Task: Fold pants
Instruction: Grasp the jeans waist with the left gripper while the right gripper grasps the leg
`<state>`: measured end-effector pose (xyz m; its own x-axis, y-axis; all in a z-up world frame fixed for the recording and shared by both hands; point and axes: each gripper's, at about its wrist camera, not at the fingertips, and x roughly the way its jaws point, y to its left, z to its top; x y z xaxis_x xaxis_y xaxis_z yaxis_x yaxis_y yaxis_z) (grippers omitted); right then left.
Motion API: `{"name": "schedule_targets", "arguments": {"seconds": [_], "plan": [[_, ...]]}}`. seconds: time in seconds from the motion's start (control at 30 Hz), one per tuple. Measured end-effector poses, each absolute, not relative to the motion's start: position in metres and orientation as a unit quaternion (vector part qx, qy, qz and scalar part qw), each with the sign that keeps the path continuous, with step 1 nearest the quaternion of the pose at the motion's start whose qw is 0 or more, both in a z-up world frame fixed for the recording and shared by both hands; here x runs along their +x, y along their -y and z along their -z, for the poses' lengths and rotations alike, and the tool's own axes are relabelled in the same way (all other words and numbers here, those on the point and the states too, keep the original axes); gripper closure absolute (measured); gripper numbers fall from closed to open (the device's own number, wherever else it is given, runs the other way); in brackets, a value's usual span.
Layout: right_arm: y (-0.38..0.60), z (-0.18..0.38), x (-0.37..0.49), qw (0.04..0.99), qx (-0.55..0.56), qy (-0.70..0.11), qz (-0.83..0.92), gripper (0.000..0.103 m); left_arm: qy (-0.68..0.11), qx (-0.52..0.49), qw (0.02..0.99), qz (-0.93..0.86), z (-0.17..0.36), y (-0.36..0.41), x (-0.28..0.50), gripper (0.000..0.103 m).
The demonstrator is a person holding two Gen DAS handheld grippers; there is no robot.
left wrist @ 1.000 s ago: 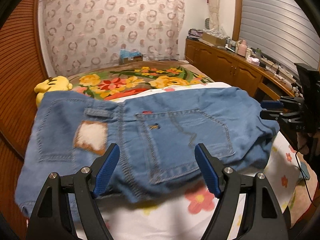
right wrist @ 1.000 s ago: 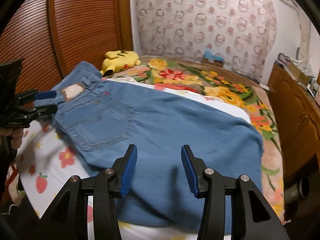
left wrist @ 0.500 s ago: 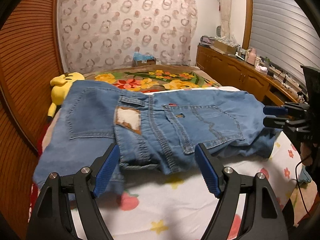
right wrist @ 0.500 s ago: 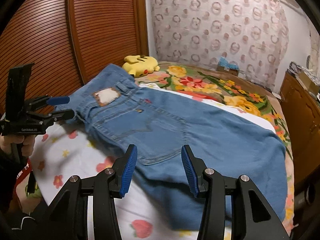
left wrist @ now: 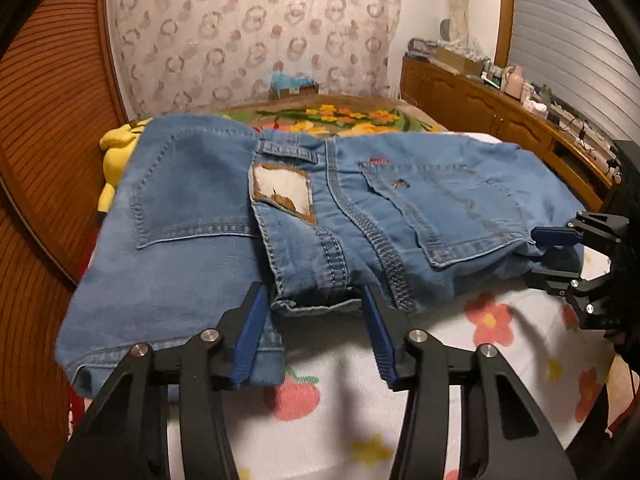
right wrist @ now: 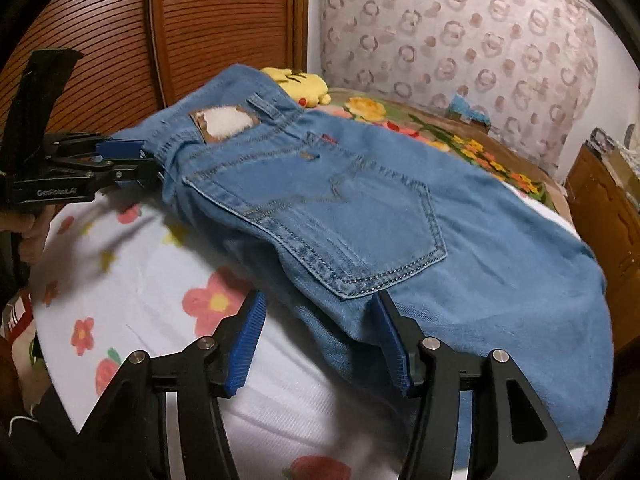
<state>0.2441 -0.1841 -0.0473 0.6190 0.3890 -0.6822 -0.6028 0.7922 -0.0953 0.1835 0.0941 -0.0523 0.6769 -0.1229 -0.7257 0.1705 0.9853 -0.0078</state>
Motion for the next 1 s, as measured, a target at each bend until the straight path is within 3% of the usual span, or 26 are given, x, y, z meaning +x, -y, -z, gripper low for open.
{"name": "schedule_targets", "arguments": {"seconds": [0.17, 0.3, 0.43, 0.57, 0.63, 1.0], "plan": [[0.178, 0.055, 0.246, 0.883, -0.173, -0.34, -0.274, 0.046, -0.381, 0.034, 0.921, 0.078, 0.048, -0.093, 0.183, 0.066], [0.159, 0.059, 0.247, 0.882, -0.188, -0.337, -0.269, 0.046, -0.374, 0.046, 0.924, 0.069, 0.044, -0.092, 0.177, 0.087], [0.156, 0.059, 0.247, 0.881, -0.211, -0.337, -0.256, 0.058, -0.373, 0.044, 0.924, 0.073, 0.036, -0.093, 0.175, 0.089], [0.159, 0.057, 0.249, 0.88, -0.196, -0.343, -0.262, 0.081, -0.368, 0.055, 0.925, 0.076, 0.026, -0.087, 0.176, 0.089], [0.165, 0.055, 0.249, 0.882, -0.187, -0.341, -0.266, 0.087, -0.362, 0.06, 0.927, 0.077, 0.018, -0.085, 0.174, 0.09], [0.18, 0.015, 0.23, 0.903, -0.157, -0.297, -0.267, 0.092, -0.315, 0.062, 0.944, 0.077, -0.039, -0.082, 0.159, 0.091]]}}
